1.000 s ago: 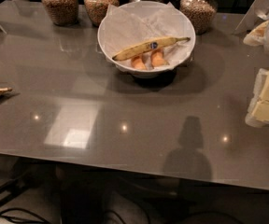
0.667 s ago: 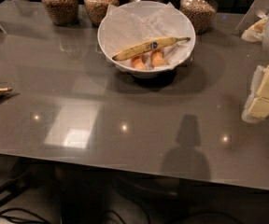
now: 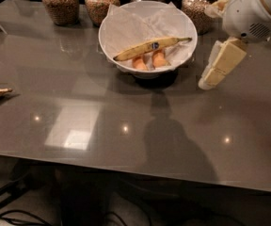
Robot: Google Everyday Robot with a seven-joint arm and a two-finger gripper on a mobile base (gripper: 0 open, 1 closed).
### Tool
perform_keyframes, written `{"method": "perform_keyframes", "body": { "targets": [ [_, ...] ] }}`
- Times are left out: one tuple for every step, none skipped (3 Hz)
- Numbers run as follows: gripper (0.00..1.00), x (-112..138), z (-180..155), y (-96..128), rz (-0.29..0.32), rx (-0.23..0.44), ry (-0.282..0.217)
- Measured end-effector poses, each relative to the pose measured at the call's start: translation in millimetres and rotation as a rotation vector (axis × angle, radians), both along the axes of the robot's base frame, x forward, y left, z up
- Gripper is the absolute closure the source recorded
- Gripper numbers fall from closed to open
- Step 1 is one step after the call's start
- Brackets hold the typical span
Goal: Pick banana from white bowl
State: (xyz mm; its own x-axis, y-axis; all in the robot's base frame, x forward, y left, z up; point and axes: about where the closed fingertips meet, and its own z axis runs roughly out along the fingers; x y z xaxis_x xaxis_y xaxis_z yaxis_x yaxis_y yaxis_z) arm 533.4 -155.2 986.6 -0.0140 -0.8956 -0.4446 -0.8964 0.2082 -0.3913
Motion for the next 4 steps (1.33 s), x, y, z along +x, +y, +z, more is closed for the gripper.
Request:
{"method": "perform_keyframes", "body": {
  "targets": [
    [0.00,62.1,6.0,43.0,0.110,0.095,-0.103],
    [0.00,62.2,6.0,43.0,0.111,0.095,-0.103],
    [0.00,65.9,6.1,45.8,0.128,0.078,-0.119],
    [0.00,103.1,0.2,58.9,0.197,0.044,-0.179]
  ]
}}
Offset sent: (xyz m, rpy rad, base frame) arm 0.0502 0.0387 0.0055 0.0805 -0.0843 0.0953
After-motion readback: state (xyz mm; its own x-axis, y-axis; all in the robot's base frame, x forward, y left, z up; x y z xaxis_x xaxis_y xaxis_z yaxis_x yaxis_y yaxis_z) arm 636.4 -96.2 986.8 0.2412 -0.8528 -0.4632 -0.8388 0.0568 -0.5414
